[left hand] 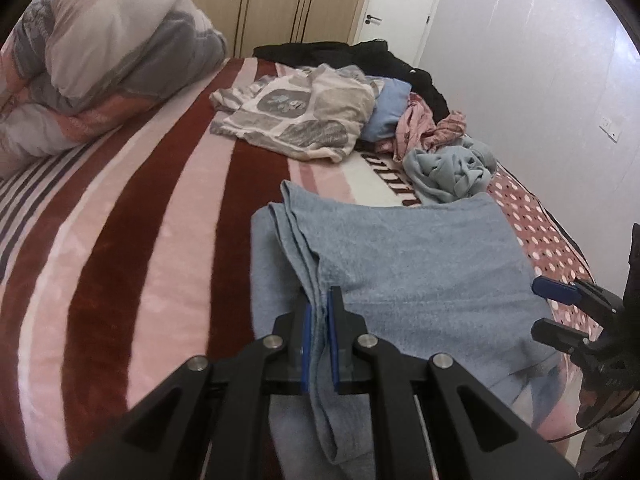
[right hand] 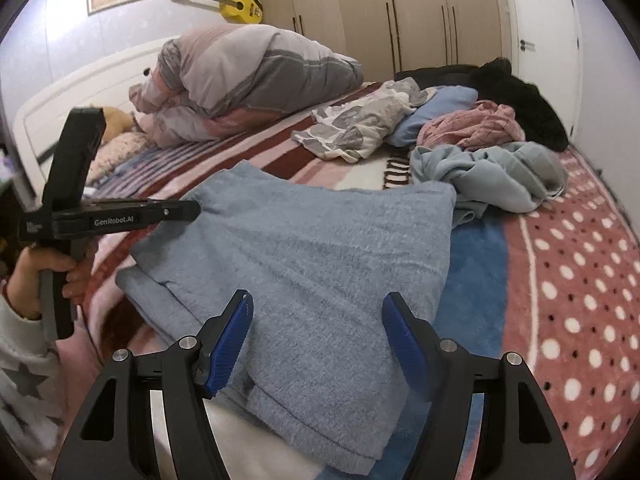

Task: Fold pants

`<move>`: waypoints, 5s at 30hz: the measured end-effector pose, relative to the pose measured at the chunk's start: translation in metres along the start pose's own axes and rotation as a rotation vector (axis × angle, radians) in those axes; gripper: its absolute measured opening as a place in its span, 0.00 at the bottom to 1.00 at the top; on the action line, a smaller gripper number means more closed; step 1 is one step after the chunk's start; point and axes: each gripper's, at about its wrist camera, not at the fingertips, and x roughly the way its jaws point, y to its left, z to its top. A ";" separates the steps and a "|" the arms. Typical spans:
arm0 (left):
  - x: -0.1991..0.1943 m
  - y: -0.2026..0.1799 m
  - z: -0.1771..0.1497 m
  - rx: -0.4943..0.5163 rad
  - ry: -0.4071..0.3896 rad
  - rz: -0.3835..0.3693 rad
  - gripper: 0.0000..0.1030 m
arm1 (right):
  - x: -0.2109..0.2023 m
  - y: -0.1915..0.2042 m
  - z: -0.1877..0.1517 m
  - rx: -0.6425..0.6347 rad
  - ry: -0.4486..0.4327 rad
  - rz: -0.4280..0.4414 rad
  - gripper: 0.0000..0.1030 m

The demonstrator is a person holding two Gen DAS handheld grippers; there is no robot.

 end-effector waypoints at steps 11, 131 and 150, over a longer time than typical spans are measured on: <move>-0.008 0.004 -0.003 0.031 0.009 0.069 0.40 | -0.019 -0.011 0.013 -0.014 -0.037 -0.057 0.62; -0.200 -0.026 -0.020 0.054 -0.523 0.210 0.97 | -0.104 0.108 0.027 -0.144 -0.348 -0.088 0.85; -0.195 -0.081 -0.056 0.082 -0.573 0.196 0.98 | -0.177 0.084 -0.026 -0.047 -0.501 -0.380 1.00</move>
